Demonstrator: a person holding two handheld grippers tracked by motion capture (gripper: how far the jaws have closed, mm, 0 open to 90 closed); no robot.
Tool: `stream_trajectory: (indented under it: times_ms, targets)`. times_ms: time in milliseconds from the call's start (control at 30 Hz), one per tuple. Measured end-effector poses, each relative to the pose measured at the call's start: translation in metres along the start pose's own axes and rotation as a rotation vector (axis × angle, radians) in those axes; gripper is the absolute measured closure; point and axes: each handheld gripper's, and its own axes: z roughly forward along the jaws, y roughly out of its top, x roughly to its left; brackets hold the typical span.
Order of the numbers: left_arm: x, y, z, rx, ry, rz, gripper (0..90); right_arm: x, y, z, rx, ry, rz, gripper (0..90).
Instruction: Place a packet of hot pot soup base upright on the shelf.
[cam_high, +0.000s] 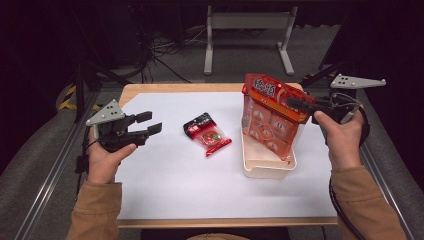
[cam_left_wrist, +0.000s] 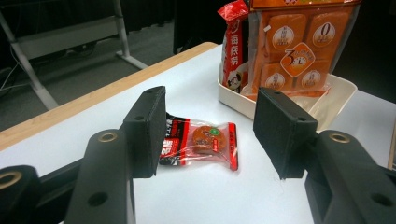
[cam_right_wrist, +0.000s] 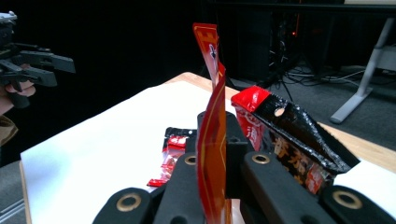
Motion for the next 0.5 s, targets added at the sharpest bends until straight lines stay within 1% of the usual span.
stream_trajectory:
  times_ms: [133, 267, 367, 500]
  targets:
    - [0.0, 0.0, 0.001, 0.001, 0.0, 0.001, 45.6, -0.003, -0.004, 0.001, -0.004, -0.014, 0.007, 89.7]
    - [0.0, -0.001, 0.002, 0.006, -0.003, -0.01, 45.4, -0.008, -0.01, 0.003, 0.001, -0.017, 0.016, 89.7]
    - [0.001, -0.002, 0.004, 0.008, -0.001, -0.011, 45.3, -0.012, -0.015, 0.003, -0.011, 0.001, 0.026, 89.7]
    - [0.001, -0.002, 0.006, 0.012, 0.001, -0.016, 44.6, -0.014, -0.019, 0.002, -0.014, 0.004, 0.025, 89.7]
